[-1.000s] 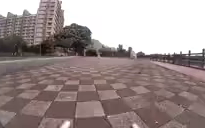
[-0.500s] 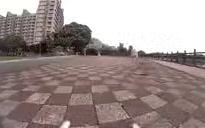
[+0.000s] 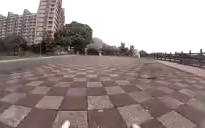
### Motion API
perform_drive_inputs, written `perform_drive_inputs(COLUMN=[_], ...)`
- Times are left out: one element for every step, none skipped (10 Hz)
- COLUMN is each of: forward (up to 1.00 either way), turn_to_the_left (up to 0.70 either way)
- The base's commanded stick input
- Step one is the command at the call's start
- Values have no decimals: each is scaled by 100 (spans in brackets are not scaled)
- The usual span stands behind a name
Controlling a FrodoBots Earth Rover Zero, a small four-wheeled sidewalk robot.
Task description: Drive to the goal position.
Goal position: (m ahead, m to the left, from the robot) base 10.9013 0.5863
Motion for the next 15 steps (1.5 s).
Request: perform_drive_inputs(forward=[100,100,100,100,100,100,100,100,100,100,100,100,100,100,100], turn_to_the_left=[0,0,0,0,0,0,0,0,0,0,0,0,0,0,0])
